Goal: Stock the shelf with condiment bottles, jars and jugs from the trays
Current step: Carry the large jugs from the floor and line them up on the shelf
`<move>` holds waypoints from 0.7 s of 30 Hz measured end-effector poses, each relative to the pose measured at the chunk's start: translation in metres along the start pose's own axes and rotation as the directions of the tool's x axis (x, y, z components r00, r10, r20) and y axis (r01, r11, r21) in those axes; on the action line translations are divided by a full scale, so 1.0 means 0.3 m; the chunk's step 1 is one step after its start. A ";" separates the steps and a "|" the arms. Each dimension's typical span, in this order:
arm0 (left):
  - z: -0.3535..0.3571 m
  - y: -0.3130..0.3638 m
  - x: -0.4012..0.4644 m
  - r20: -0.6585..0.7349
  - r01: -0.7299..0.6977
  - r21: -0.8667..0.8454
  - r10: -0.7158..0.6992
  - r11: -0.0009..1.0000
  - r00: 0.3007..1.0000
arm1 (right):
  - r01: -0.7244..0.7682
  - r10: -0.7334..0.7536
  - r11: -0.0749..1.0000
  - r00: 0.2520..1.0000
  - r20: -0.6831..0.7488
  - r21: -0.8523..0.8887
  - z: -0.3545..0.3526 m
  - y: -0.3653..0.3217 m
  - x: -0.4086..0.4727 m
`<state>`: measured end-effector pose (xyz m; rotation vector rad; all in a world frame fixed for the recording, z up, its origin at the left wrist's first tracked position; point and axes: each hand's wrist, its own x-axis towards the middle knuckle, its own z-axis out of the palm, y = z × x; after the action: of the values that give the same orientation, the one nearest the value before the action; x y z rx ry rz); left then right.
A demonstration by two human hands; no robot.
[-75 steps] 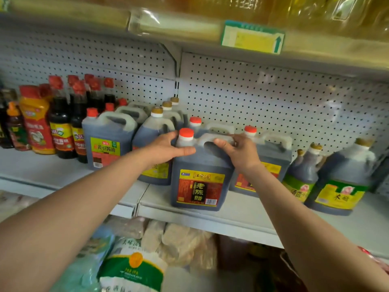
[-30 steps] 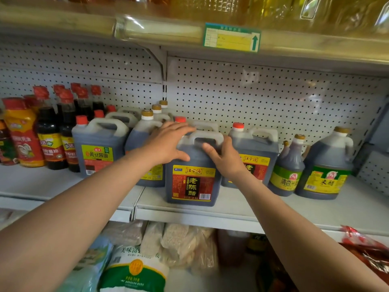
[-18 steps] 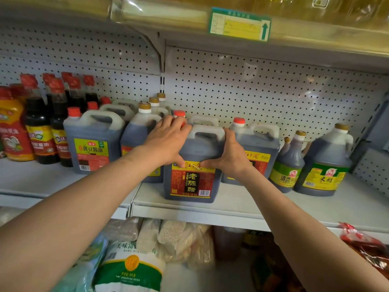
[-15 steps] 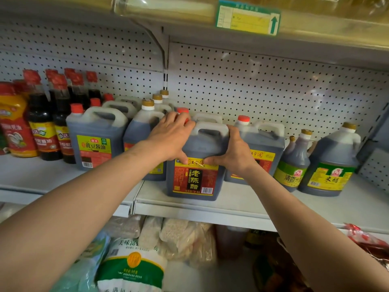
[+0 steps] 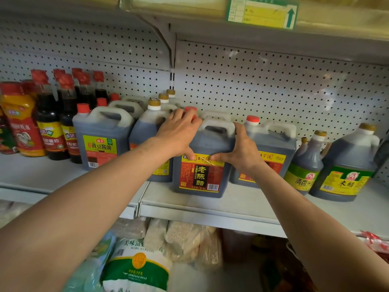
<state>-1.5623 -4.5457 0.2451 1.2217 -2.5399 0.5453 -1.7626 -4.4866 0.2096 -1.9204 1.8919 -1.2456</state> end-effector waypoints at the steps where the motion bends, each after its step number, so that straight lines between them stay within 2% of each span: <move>1: 0.002 -0.002 0.004 -0.002 0.002 0.006 -0.002 1.000 1.000 | 0.001 -0.001 1.000 1.000 -0.005 -0.001 0.005 0.001 0.004; 15: -0.006 0.011 0.025 0.043 0.065 0.045 -0.067 0.997 0.997 | -0.112 0.112 0.994 0.994 -0.005 -0.009 0.024 -0.043 0.016; 21: 0.004 0.011 -0.069 0.046 0.159 -0.120 -0.155 0.980 0.987 | -0.145 0.141 0.988 0.986 -0.093 -0.047 0.041 -0.068 -0.091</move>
<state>-1.5525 -4.5300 0.2350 1.3822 -2.4376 0.3278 -1.7351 -4.4638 0.2030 -1.7445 2.0866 -1.2701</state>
